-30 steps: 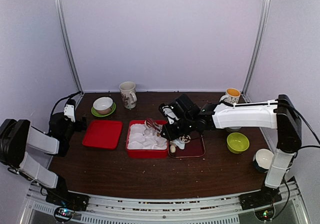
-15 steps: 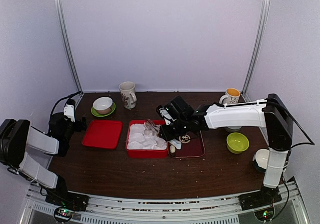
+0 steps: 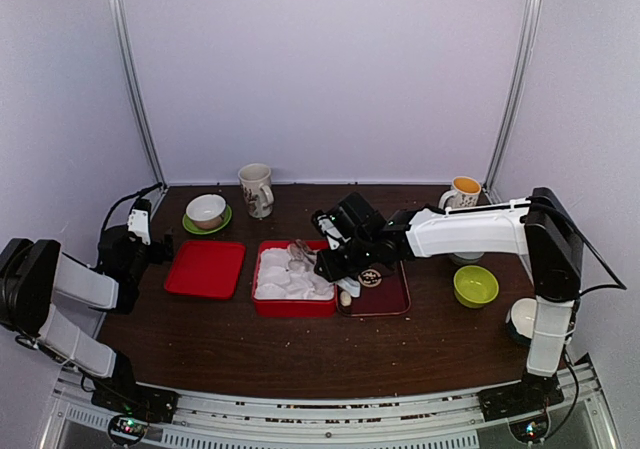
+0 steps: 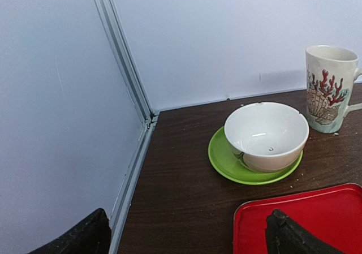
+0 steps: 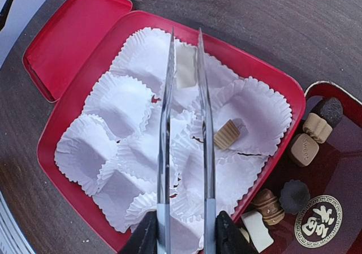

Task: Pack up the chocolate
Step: Place the fake chocolate in the empty pocket of the box.

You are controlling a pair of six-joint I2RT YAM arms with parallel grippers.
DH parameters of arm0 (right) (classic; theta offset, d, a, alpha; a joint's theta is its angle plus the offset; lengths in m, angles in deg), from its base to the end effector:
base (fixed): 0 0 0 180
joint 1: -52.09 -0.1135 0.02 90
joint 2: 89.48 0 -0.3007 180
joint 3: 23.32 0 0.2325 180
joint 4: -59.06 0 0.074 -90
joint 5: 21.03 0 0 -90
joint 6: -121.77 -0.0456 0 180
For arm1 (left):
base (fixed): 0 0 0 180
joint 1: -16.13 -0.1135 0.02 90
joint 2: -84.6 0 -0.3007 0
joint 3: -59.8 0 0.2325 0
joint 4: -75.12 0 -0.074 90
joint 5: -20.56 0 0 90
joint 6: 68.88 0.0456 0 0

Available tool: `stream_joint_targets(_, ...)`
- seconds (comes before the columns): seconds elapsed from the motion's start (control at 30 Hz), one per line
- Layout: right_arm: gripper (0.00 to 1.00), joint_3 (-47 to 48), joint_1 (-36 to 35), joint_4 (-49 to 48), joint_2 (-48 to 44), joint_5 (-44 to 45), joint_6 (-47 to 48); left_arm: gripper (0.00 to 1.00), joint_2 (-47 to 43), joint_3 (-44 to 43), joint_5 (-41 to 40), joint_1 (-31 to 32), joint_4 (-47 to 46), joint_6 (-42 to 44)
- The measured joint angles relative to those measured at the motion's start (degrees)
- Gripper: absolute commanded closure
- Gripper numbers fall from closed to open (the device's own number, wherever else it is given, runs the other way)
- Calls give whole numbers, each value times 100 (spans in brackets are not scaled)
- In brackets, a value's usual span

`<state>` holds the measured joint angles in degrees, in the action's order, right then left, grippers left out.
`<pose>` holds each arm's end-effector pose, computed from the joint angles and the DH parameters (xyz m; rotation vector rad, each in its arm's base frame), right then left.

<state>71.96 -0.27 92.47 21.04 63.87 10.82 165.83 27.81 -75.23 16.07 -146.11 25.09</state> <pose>0.2586 0.3419 0.2444 -0.7270 2.4281 0.6615 0.2441 0.0049 0.2179 -0.0168 1.7117 0.1387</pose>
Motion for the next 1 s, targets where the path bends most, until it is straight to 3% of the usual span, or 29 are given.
stream_joint_targets(0.57, 67, -9, 2, -28, -72, 2, 20, 2, 0, 0, 0, 0, 0, 0)
stream_joint_targets(1.0, 67, -525, 118, -195, -1305, 44, 262, 2, 0, 0, 0, 0, -2, 0)
